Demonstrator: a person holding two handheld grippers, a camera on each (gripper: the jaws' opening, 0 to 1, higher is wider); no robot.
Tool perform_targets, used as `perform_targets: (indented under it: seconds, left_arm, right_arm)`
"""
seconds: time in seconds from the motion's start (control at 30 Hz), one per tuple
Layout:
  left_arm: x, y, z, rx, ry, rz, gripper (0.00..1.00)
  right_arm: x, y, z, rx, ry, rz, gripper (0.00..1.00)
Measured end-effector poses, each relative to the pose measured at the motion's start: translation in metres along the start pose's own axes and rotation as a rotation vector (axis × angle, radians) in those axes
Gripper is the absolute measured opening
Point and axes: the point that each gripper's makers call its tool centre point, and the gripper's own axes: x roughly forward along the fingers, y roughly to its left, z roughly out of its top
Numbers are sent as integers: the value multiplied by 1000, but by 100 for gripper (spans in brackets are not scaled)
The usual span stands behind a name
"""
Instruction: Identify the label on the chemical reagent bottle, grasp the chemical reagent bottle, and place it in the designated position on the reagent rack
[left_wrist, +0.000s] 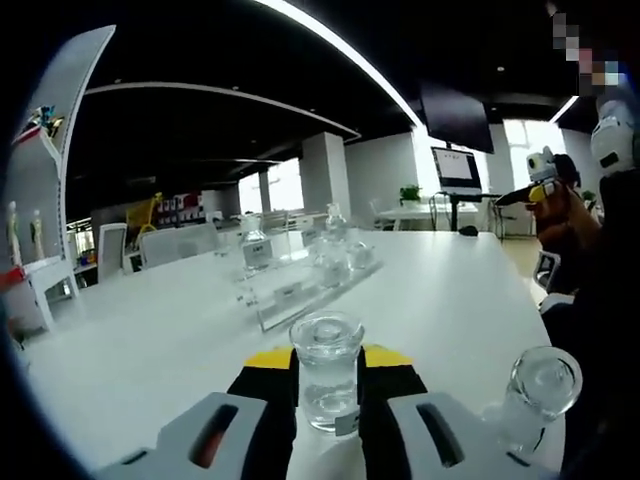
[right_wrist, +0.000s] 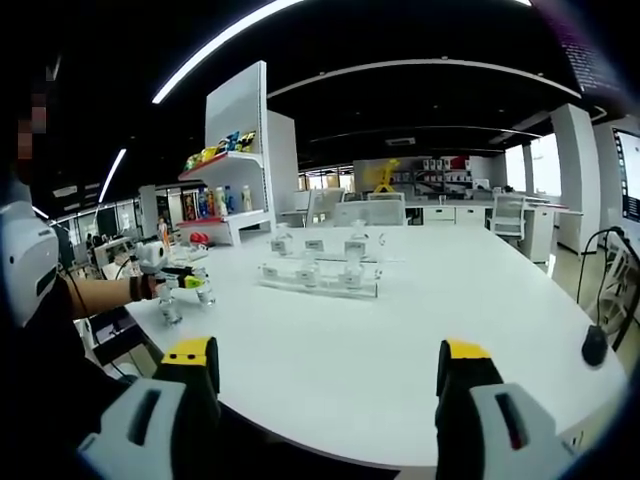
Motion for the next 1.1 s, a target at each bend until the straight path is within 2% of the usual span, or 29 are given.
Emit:
perform_targets:
  seconds: [0.27, 0.43, 0.57, 0.73, 0.97, 1.1]
  left_arm:
    - [6, 3, 1, -24, -8, 4, 22]
    - [9, 5, 12, -38, -36, 12, 21]
    - [14, 6, 29, -33, -64, 18, 21]
    - [22, 11, 47, -24, -58, 21, 21]
    - [47, 14, 87, -27, -80, 6, 21]
    - [60, 13, 107, -60, -101, -21, 21]
  right_arm:
    - [-1, -2, 1, 3, -3, -6, 86]
    - [0, -3, -1, 8, -1, -7, 86]
    - [-1, -3, -1, 10, -4, -5, 86]
    - [-2, -5, -1, 12, -8, -8, 86]
    - [-4, -6, -1, 18, -15, -10, 86]
    - [-6, -8, 1, 19, -23, -14, 86]
